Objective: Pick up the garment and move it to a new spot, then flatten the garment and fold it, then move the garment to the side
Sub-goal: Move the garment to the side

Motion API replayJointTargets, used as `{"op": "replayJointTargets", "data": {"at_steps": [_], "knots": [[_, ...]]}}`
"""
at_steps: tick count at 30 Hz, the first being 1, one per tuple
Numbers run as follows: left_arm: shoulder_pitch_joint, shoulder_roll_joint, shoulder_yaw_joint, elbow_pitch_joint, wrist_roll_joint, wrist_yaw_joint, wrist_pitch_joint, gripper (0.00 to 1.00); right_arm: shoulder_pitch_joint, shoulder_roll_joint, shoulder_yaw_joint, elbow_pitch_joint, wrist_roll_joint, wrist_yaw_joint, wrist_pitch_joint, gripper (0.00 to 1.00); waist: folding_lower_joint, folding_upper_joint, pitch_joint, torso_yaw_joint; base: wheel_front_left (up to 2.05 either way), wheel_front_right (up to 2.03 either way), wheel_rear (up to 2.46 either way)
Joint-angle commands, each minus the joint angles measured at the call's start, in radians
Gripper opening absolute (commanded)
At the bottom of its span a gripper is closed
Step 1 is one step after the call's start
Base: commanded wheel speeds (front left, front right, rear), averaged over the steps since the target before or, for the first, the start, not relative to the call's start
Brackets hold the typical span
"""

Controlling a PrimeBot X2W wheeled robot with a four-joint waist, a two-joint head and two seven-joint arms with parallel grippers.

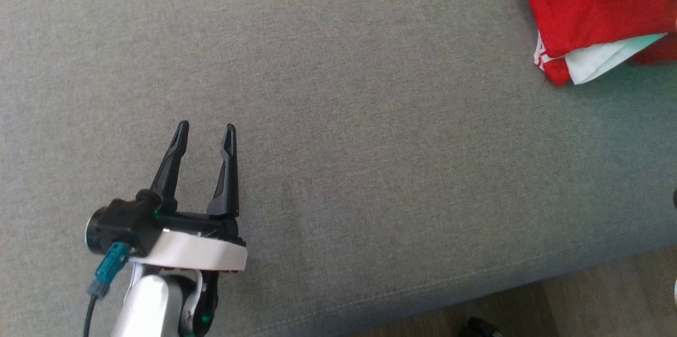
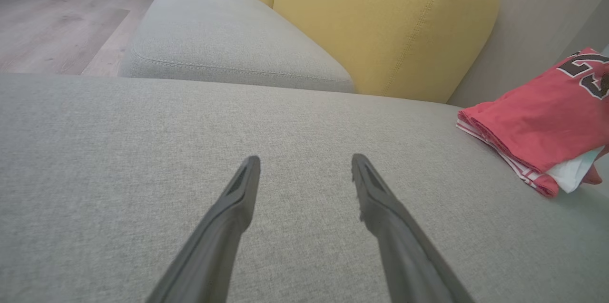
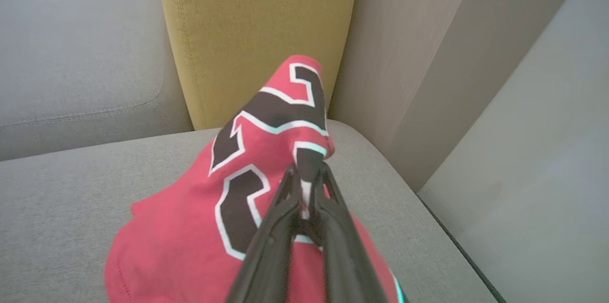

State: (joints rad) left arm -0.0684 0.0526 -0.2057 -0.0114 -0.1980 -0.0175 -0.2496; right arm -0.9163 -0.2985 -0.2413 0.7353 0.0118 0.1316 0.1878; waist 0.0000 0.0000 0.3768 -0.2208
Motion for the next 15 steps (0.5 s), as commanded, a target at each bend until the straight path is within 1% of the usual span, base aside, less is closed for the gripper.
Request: {"op": "replayJointTargets", "data": {"at_steps": [1,6,7,8,9,10,11,12,13,15], "knots": [[-0.032,-0.002,0.028,-0.039,-0.005,0.002,-0.012,1.00,-0.041,-0.023,0.000,-0.026,-0.021,-0.001,-0.014,0.00,0.0000,0.0000,0.006,0.002,0.00,0.00,0.00],[-0.040,-0.002,0.023,-0.039,-0.003,-0.001,-0.012,1.00,-0.055,-0.044,-0.015,0.024,-0.085,-0.001,-0.037,0.00,0.0000,0.0000,0.019,0.009,0.00,0.00,0.00],[-0.041,-0.002,0.022,-0.039,-0.002,-0.001,-0.012,1.00,-0.055,-0.044,-0.021,0.031,-0.097,-0.001,-0.044,0.06,0.0000,0.0000,0.022,0.010,0.00,0.00,0.00],[-0.042,-0.002,0.022,-0.039,-0.002,-0.001,-0.012,1.00,-0.055,-0.044,-0.028,0.035,-0.111,-0.001,-0.050,0.18,0.0000,0.0000,0.023,0.011,0.00,0.00,0.00],[-0.043,-0.002,0.022,-0.039,-0.001,-0.001,-0.012,1.00,-0.056,-0.045,-0.036,0.040,-0.124,-0.001,-0.057,0.23,0.0000,0.0000,0.026,0.012,0.00,0.00,0.00],[-0.044,-0.002,0.022,-0.039,-0.001,-0.001,-0.012,1.00,-0.057,-0.046,-0.042,0.047,-0.134,-0.001,-0.064,0.31,0.0000,0.0000,0.028,0.013,0.00,0.00,0.00],[-0.045,-0.002,0.022,-0.039,0.000,-0.001,-0.012,1.00,-0.059,-0.044,-0.049,0.053,-0.143,-0.001,-0.070,0.45,0.0000,0.0000,0.029,0.014,0.00,0.00,0.00],[-0.046,-0.002,0.023,-0.039,0.001,-0.001,-0.012,1.00,-0.060,-0.041,-0.056,0.054,-0.154,-0.001,-0.081,0.80,0.0000,0.0000,0.030,0.015,0.00,0.00,0.00],[-0.047,-0.002,0.023,-0.039,0.001,-0.001,-0.012,1.00,-0.061,-0.037,-0.064,0.056,-0.165,-0.001,-0.089,1.00,0.0000,0.0000,0.030,0.015,0.00,0.00,0.00],[-0.047,-0.002,0.025,-0.037,0.002,-0.001,-0.012,1.00,-0.063,-0.031,-0.077,0.063,-0.184,-0.001,-0.100,1.00,0.0000,0.0000,0.029,0.016,0.00,0.00,0.00]]}}
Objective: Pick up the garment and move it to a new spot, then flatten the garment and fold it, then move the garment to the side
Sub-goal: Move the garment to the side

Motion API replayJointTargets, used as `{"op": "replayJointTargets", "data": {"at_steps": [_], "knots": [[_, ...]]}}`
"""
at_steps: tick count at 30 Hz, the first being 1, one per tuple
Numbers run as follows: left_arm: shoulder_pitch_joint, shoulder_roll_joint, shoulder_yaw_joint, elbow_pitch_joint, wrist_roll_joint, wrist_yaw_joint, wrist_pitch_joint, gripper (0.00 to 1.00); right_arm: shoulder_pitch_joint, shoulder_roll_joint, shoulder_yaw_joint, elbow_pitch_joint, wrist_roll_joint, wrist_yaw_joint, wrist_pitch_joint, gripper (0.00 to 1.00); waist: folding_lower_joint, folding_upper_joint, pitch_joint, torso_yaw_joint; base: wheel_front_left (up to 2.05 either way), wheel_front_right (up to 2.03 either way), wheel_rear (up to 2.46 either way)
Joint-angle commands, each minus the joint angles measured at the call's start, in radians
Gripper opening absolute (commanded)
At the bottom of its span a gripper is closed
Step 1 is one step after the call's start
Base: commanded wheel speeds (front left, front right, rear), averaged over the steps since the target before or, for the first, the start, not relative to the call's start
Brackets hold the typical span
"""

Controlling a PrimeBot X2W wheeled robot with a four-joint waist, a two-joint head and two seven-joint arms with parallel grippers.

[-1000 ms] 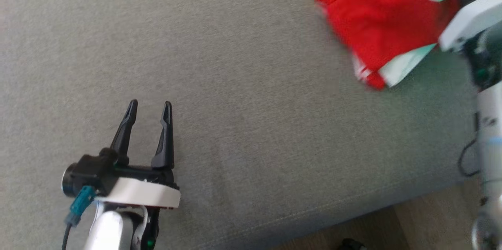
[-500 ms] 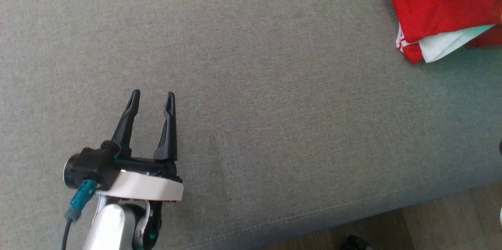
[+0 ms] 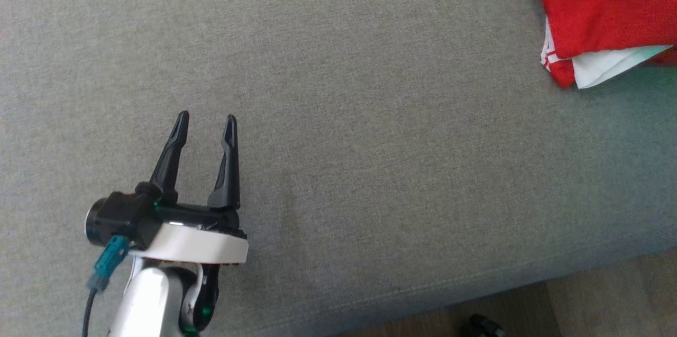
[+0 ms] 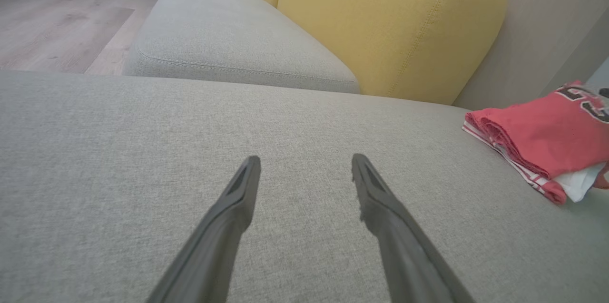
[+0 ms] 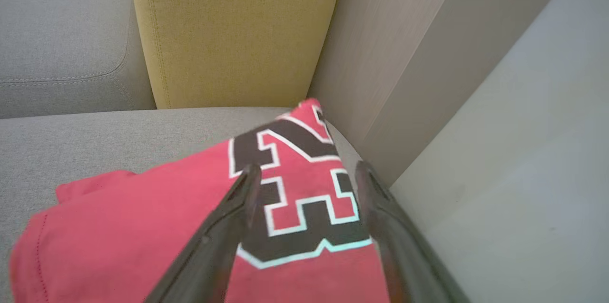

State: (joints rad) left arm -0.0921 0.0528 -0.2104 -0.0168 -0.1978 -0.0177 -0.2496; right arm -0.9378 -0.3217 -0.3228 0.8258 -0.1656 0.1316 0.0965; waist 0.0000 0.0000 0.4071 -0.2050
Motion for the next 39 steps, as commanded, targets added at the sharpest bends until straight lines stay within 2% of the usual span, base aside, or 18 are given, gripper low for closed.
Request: {"op": "replayJointTargets", "data": {"at_steps": [1,8,18,30,34,39], "knots": [[-0.024,-0.003,0.030,-0.031,0.002,-0.001,-0.012,1.00,-0.043,-0.005,-0.001,-0.023,-0.015,-0.001,-0.015,1.00,0.0000,0.0000,-0.002,0.001,0.00,0.00,0.00],[-0.023,-0.003,0.035,-0.026,-0.002,0.000,-0.012,1.00,-0.053,0.023,0.029,-0.003,-0.037,-0.001,-0.073,1.00,0.0000,0.0000,-0.026,0.005,0.00,0.00,0.00],[-0.006,-0.003,0.069,-0.024,-0.047,0.038,-0.012,1.00,-0.005,0.110,0.219,-0.033,0.081,-0.001,-0.180,1.00,0.0000,0.0000,-0.131,0.040,0.00,0.00,0.00],[0.079,-0.003,0.102,0.030,-0.127,0.133,-0.012,1.00,0.301,0.221,0.377,-0.184,0.270,-0.001,-0.272,1.00,0.0000,0.0000,-0.337,0.123,0.00,0.00,0.00],[0.115,-0.003,0.107,0.054,-0.133,0.158,-0.012,1.00,0.429,0.251,0.386,-0.272,0.283,-0.001,-0.300,1.00,0.0000,0.0000,-0.389,0.143,0.00,0.00,0.00],[0.139,-0.003,0.111,0.071,-0.145,0.166,-0.012,1.00,0.558,0.268,0.389,-0.363,0.287,-0.001,-0.311,1.00,0.0000,0.0000,-0.415,0.161,0.00,0.00,0.00]]}}
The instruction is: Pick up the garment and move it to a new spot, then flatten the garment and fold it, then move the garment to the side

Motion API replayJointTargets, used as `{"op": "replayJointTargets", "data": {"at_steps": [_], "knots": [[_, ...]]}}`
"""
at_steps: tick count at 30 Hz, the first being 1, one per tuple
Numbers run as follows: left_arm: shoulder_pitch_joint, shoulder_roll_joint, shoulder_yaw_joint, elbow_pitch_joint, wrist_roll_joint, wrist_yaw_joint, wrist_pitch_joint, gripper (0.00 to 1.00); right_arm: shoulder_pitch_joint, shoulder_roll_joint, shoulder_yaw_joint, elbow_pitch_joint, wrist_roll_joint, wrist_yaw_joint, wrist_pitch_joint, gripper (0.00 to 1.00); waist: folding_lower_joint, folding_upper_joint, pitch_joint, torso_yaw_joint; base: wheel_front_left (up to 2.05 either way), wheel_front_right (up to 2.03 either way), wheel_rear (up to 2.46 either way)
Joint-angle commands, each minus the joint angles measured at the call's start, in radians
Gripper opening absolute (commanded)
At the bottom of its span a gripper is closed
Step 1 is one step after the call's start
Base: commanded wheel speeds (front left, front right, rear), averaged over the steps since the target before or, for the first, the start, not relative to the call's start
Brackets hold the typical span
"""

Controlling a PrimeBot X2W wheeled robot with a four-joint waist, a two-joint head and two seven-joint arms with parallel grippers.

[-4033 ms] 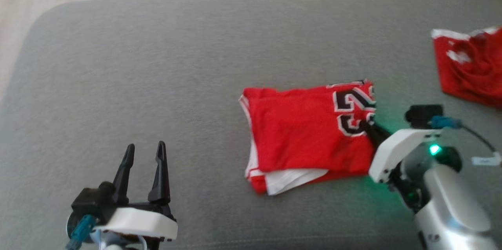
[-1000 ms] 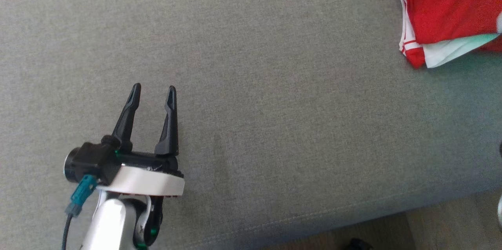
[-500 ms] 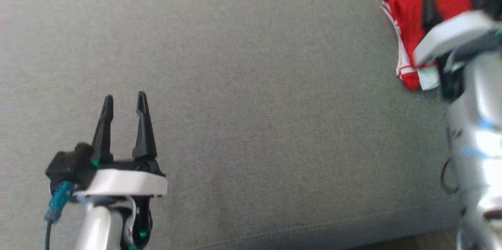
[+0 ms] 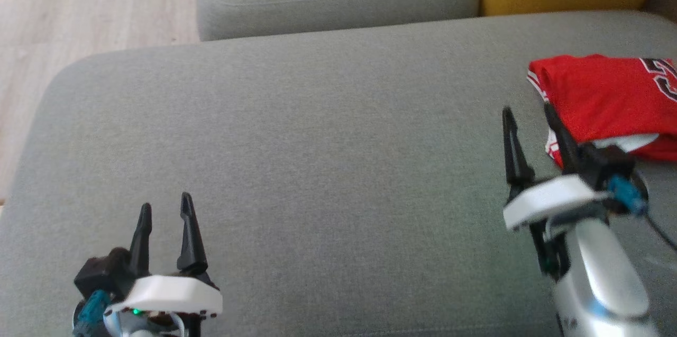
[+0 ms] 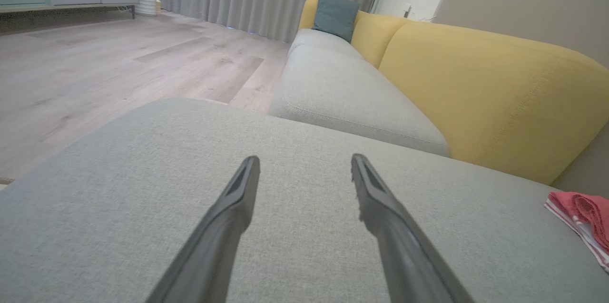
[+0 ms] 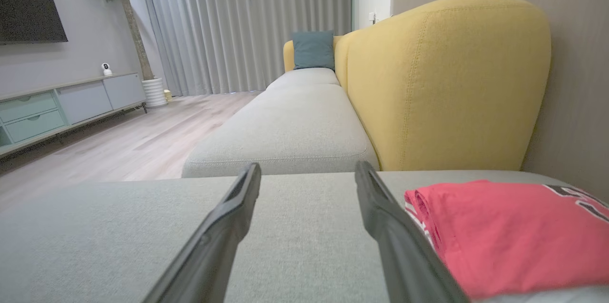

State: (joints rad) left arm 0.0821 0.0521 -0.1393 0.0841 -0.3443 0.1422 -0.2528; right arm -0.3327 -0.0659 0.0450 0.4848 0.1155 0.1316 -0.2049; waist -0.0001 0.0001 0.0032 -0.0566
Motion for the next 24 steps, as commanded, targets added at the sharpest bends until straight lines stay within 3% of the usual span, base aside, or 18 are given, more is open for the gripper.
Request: {"op": "replayJointTargets", "data": {"at_steps": [1,12,24], "knots": [[-0.032,-0.002,0.042,-0.025,0.001,0.006,-0.009,1.00,-0.019,0.014,0.022,-0.043,0.008,-0.001,-0.011,1.00,0.0001,-0.0001,-0.015,0.016,0.00,0.00,0.00],[-0.011,-0.002,0.033,0.045,0.029,-0.016,-0.009,1.00,0.180,0.015,0.073,-0.201,0.107,-0.001,-0.006,1.00,0.0001,-0.0001,-0.037,0.029,0.00,0.00,0.00],[-0.015,-0.002,0.004,0.073,0.046,-0.031,-0.009,1.00,0.232,0.016,0.064,-0.230,0.108,-0.001,0.012,1.00,0.0001,-0.0001,-0.042,0.021,0.00,0.00,0.00]]}}
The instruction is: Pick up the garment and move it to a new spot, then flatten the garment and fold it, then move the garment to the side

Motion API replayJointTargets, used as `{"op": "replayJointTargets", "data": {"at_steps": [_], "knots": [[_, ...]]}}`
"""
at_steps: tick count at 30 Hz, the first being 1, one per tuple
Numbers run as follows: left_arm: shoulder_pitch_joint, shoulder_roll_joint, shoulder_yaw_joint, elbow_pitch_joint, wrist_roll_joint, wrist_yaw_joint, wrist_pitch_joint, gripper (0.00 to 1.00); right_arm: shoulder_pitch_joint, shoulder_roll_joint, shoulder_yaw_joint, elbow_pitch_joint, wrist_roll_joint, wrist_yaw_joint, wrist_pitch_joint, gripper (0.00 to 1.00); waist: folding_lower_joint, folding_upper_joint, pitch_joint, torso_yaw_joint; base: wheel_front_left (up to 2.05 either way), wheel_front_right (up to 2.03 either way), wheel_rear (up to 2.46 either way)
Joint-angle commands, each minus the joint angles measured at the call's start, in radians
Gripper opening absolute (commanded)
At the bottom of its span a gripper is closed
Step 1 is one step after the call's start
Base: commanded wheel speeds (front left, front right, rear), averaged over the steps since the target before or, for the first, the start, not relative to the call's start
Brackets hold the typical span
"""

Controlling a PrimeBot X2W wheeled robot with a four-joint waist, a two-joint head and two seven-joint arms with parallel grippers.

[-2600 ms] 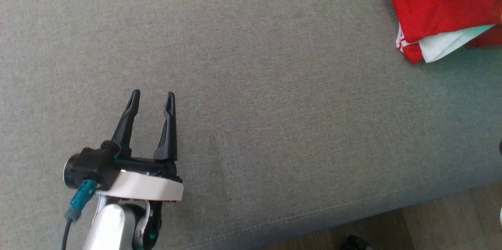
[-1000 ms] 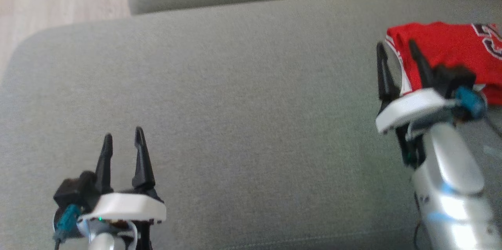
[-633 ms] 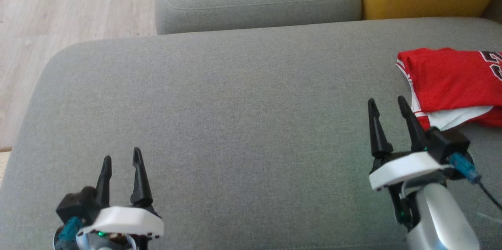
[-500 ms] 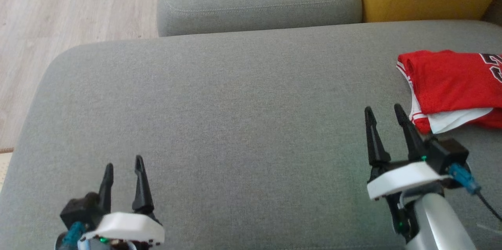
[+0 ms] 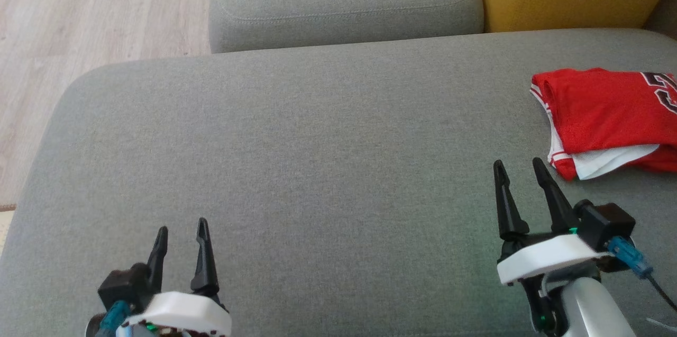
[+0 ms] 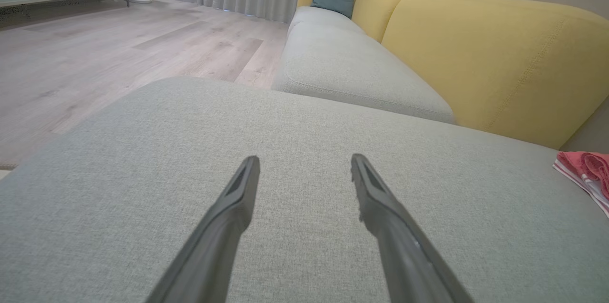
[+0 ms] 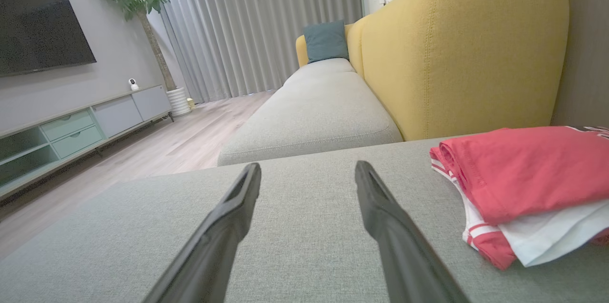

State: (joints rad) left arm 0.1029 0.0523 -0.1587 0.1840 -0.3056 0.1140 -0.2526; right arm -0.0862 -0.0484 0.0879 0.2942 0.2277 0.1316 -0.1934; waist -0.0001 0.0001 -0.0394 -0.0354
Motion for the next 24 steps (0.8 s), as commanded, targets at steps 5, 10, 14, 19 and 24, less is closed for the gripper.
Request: {"op": "replayJointTargets", "data": {"at_steps": [5,10,14,19,24], "knots": [[-0.039,-0.002,0.017,-0.022,0.011,-0.004,-0.009,1.00,-0.009,-0.002,0.025,-0.039,-0.003,-0.001,0.008,1.00,0.0001,-0.0001,0.001,0.001,0.00,0.00,0.00],[-0.041,-0.002,0.014,-0.021,0.017,-0.004,-0.009,1.00,-0.006,-0.002,0.021,-0.038,-0.005,-0.001,0.014,1.00,0.0001,-0.0001,0.001,0.003,0.00,0.00,0.00],[-0.042,-0.002,0.013,-0.024,0.020,-0.005,-0.009,1.00,-0.005,-0.002,0.021,-0.037,-0.007,-0.001,0.018,1.00,0.0001,-0.0001,0.002,0.004,0.00,0.00,0.00],[-0.042,-0.002,0.012,-0.028,0.023,-0.005,-0.009,1.00,-0.005,-0.002,0.025,-0.037,-0.007,-0.001,0.023,1.00,0.0001,-0.0001,0.002,0.004,0.00,0.00,0.00],[-0.041,-0.002,0.012,-0.031,0.025,-0.005,-0.009,1.00,-0.004,-0.002,0.025,-0.037,-0.009,-0.001,0.026,1.00,0.0001,-0.0001,0.002,0.004,0.00,0.00,0.00]]}}
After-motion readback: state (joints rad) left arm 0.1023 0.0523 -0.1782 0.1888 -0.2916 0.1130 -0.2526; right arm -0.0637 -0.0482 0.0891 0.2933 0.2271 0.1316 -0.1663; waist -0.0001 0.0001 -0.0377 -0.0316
